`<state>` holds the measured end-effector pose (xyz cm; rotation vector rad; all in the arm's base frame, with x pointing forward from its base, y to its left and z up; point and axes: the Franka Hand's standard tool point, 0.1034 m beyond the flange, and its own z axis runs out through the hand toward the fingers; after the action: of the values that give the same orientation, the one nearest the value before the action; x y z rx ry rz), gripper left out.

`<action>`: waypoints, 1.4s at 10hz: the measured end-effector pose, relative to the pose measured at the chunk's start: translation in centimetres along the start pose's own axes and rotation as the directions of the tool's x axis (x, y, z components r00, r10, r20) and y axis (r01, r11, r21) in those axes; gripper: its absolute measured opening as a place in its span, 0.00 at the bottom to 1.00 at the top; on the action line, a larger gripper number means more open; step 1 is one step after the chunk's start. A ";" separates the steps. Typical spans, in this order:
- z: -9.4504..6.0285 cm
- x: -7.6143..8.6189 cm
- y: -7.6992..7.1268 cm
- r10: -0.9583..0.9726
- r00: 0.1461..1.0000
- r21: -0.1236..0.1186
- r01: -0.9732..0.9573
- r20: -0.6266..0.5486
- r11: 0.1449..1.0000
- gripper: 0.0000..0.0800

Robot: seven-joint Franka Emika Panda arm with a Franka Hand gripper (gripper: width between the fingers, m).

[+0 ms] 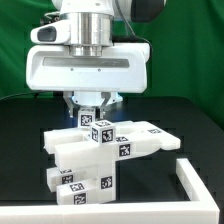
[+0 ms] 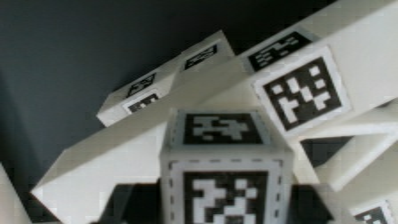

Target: Assemble chair

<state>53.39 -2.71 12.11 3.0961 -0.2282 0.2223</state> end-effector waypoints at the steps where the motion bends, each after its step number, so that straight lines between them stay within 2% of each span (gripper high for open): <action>1: 0.0 0.0 0.0 0.000 1.000 0.000 0.000 0.000 1.000 0.36; 2: 0.0 0.0 0.0 0.000 1.000 0.000 0.000 0.000 1.000 0.36; 4: 0.0 0.0 0.0 0.000 1.000 0.000 0.000 0.000 1.000 0.71; 5: 0.0 0.0 0.0 0.000 1.000 0.000 0.000 0.000 1.000 0.71; 6: 0.0 0.0 0.0 0.000 1.000 0.000 0.000 0.000 1.000 0.79; 7: 0.0 0.0 0.0 0.000 1.000 0.000 0.000 0.000 1.000 0.81; 8: 0.0 -0.4 0.1 0.003 1.000 0.013 -0.004 0.031 1.000 0.81; 9: -0.4 -0.8 0.2 0.030 0.996 0.055 -0.035 0.089 0.998 0.81; 10: -0.6 -0.8 0.3 0.045 0.992 0.086 -0.055 0.115 0.995 0.81; 14: -0.4 -1.0 0.3 0.046 0.991 0.085 -0.056 0.122 0.995 0.80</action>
Offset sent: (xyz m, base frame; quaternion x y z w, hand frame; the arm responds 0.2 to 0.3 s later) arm 0.0000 0.0000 0.0000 0.0000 0.0000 0.0000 1.0000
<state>52.31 -2.89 12.38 3.1979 -0.3094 0.0481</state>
